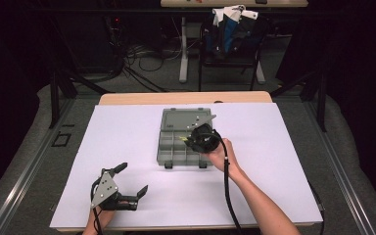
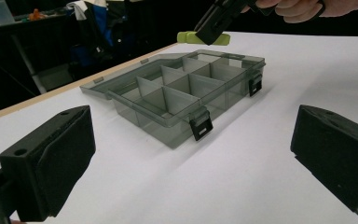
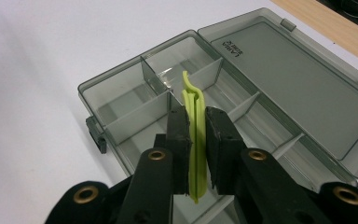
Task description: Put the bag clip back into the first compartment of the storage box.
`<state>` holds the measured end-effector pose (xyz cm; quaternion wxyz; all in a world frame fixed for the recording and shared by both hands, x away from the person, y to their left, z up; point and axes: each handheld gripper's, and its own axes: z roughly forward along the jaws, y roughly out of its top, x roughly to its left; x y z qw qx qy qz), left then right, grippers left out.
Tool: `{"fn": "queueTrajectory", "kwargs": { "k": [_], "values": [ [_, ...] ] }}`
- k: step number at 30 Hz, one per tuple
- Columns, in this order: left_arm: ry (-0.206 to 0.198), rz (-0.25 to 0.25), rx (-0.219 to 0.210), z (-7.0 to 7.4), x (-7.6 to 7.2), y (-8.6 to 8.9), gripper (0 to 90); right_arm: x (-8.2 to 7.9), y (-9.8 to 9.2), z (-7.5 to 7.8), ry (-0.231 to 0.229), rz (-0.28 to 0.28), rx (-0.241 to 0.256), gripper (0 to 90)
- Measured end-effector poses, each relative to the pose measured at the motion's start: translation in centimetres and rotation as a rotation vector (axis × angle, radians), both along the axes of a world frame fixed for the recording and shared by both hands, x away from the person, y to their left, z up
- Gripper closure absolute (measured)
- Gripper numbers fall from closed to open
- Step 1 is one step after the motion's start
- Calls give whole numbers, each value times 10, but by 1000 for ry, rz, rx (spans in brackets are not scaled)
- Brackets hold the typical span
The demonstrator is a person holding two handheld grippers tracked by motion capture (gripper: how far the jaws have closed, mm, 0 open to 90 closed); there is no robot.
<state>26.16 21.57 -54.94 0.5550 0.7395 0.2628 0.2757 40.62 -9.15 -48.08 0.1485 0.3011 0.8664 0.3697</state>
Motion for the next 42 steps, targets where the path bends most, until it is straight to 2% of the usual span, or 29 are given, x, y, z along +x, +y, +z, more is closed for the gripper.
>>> {"fn": "queueTrajectory", "kwargs": {
  "k": [42],
  "values": [
    [-2, -1, -1, 0, 0, 0, 0, 25, 18, 3, 26, -28, 7, 804]
  ]
}}
